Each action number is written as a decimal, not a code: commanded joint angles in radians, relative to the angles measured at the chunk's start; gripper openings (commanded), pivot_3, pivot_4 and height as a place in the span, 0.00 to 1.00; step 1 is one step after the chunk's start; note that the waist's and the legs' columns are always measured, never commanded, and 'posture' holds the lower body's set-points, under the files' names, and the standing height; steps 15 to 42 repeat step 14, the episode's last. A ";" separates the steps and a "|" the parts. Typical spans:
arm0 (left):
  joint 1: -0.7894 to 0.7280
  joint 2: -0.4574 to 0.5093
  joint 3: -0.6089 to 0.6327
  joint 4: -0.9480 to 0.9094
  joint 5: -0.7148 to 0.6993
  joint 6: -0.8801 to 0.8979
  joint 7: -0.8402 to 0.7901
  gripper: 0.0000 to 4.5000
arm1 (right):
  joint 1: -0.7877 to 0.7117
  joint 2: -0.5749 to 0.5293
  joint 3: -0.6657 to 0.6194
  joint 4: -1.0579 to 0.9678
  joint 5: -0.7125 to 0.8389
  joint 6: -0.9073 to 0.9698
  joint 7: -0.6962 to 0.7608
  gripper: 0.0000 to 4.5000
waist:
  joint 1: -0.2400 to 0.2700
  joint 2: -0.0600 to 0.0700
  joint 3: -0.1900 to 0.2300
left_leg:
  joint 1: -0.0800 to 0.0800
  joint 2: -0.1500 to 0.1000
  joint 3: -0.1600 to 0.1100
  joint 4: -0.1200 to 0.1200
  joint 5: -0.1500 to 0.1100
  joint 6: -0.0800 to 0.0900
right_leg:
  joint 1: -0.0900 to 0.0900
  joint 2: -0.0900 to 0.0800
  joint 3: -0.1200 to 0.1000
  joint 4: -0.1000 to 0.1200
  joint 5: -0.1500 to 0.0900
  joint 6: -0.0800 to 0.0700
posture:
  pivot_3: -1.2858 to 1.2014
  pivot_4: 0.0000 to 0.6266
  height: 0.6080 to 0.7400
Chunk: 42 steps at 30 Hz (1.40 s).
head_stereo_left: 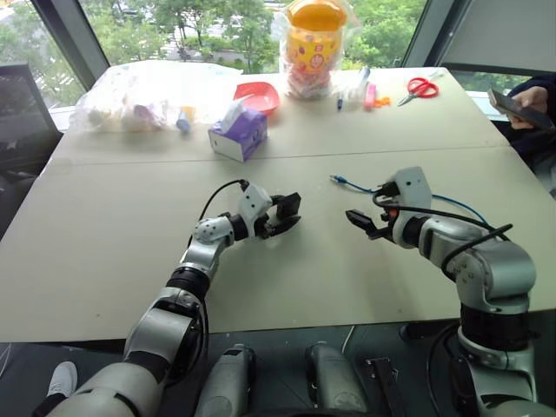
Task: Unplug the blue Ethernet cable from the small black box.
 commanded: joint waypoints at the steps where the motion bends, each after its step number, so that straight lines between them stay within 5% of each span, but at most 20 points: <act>1: 0.037 0.054 0.030 0.010 -0.008 0.029 -0.037 0.98 | 0.005 -0.019 -0.045 -0.089 0.043 0.049 0.016 1.00 | -0.001 0.000 0.000 | 0.001 0.000 0.000 0.000 0.000 0.000 | 0.001 0.001 0.000 0.000 0.000 0.000 | 0.52 0.24 1.00; 14: 0.129 0.303 0.093 -0.448 -0.166 0.403 -0.234 0.98 | 0.019 -0.158 -0.106 -0.185 0.170 0.069 0.146 1.00 | 0.010 0.000 0.000 | 0.000 0.002 -0.002 0.001 0.000 0.000 | 0.002 0.000 0.000 -0.001 0.000 0.000 | 0.52 0.24 1.00; 42: 0.129 0.303 0.093 -0.448 -0.166 0.403 -0.234 0.98 | 0.019 -0.158 -0.106 -0.185 0.170 0.069 0.146 1.00 | 0.010 0.000 0.000 | 0.000 0.002 -0.002 0.001 0.000 0.000 | 0.002 0.000 0.000 -0.001 0.000 0.000 | 0.52 0.24 1.00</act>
